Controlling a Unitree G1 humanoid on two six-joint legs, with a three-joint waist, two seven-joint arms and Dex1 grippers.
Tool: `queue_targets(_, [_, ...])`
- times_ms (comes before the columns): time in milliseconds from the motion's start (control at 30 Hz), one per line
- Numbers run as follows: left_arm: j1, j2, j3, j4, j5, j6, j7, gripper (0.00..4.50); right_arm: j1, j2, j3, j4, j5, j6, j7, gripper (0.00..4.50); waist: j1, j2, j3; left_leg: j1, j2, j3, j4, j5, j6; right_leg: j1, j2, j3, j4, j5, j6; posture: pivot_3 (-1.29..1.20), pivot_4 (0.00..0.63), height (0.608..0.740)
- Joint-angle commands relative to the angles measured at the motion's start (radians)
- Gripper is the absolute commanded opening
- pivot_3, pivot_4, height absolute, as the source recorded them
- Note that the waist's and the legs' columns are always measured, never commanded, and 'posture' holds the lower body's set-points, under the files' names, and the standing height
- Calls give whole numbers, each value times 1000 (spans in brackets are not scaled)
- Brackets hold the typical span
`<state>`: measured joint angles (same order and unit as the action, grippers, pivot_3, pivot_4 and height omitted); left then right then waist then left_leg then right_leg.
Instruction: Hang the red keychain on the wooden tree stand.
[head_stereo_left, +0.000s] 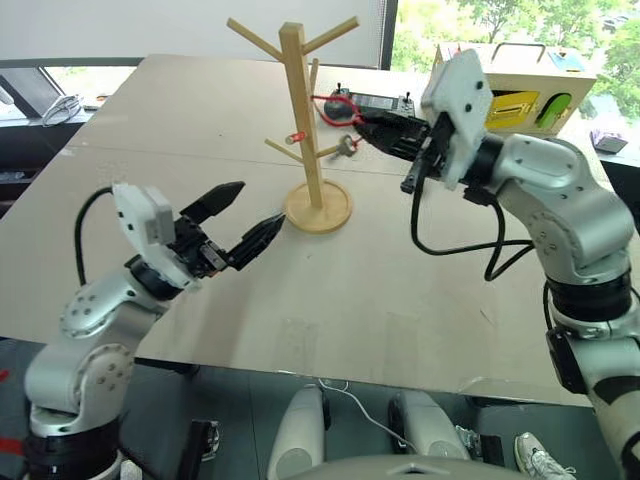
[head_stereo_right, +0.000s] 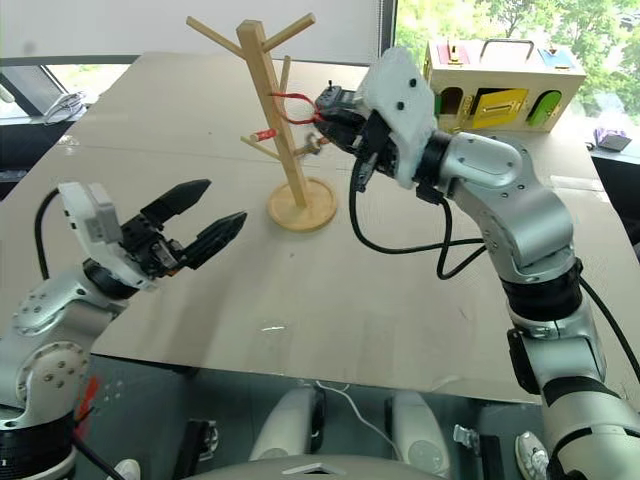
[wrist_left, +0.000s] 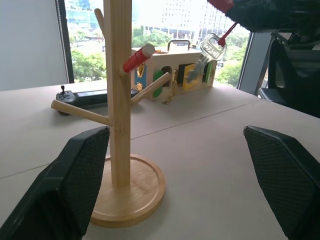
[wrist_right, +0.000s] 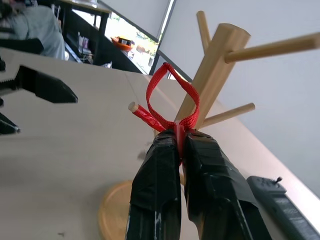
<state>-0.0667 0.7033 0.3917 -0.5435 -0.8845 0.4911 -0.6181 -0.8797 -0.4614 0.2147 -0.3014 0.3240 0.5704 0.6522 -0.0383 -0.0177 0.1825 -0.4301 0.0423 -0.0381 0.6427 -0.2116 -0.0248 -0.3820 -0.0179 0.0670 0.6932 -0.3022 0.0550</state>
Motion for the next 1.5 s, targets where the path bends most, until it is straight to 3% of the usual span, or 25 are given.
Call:
queue_targets(33, [-52, 51, 71, -46, -102, 58, 38, 4500, -16, 19, 41, 27, -75, -101, 12, 17, -1, 0, 0, 0, 0, 0, 0, 0, 0, 0, 0, 0, 0, 0, 0, 0, 150, 740])
queue_targets(400, [-32, 100, 115, 6, -116, 113, 19, 4500, -18, 89, 123, 137, -251, -262, 9, 17, -3, 0, 0, 0, 0, 1, -1, 0, 0, -1, 0, 1, 0, 0, 0, 0, 150, 740])
queue_targets(867, [-11, 79, 110, 6, -89, 106, 28, 4500, -22, 202, 123, 150, -301, -300, 9, 17, -3, 0, 0, 0, 0, 1, -1, 0, 0, -1, 0, 1, 0, 0, 0, 0, 150, 740])
queue_targets(1300, [-8, 77, 108, 6, -85, 106, 31, 4500, -8, 236, 120, 329, -384, -357, -38, 17, -4, 0, 0, 0, 0, 1, -1, 0, 0, -2, 0, 1, 1, 0, 0, 0, 150, 740])
queue_targets(1400, [-11, 75, 103, 6, -84, 108, 32, 4500, -2, 250, 96, 330, -365, -365, -42, 1097, -3, 0, 0, -1, 0, 1, -1, 0, 0, -3, 0, 1, 1, 0, 0, 0, 150, 740])
queue_targets(1500, [-12, 74, 100, 7, -83, 108, 31, 4500, 1, 267, 64, 319, -341, -384, -52, 2538, -4, 0, 0, -1, 0, 1, -1, 0, 0, -3, 0, 1, 1, 0, 0, 0, 150, 740])
